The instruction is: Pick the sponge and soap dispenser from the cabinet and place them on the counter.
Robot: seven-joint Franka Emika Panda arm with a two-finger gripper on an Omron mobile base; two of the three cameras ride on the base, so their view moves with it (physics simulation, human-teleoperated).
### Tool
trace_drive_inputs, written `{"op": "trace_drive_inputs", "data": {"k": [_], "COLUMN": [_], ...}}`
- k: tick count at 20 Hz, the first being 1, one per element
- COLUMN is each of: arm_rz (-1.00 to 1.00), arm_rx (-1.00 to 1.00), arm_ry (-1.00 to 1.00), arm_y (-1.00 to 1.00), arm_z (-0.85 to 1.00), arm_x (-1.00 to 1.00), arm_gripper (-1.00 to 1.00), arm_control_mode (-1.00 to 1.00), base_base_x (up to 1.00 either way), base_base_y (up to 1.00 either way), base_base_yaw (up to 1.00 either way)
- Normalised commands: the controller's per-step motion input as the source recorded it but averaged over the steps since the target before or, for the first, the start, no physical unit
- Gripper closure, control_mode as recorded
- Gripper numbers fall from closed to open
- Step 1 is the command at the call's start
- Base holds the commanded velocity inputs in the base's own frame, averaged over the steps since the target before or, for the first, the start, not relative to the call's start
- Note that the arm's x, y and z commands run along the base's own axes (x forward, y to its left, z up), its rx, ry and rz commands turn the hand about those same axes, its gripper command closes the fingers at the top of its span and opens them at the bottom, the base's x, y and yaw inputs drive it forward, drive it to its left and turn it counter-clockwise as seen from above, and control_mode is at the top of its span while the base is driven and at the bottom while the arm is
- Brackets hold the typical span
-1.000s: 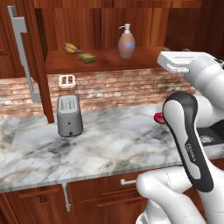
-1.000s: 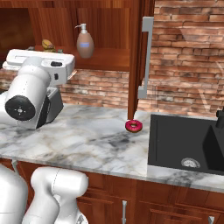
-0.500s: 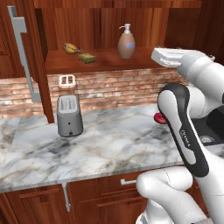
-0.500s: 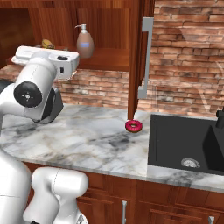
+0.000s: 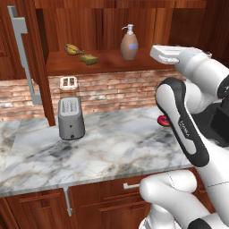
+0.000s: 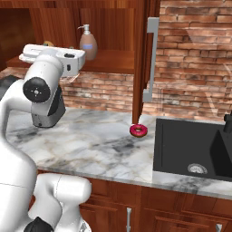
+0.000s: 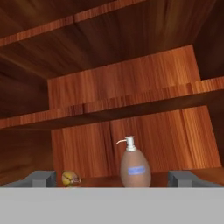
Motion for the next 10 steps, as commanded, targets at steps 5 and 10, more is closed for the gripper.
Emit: {"op": "trace_drive_inputs", "data": {"k": [5, 10], "arm_rz": [0.0, 0.0], "arm_rx": [-0.02, -0.02], "arm_ry": [-0.05, -0.05], "arm_y": [0.08, 0.09], "arm_z": [0.0, 0.0], "arm_x": [0.29, 0.3], "arm_gripper": [-1.0, -1.0], "arm_control_mode": [-1.0, -1.0], "base_base_x": [0.0, 0.0], "base_base_y": [0.0, 0.0], "base_base_yaw": [0.0, 0.0]}}
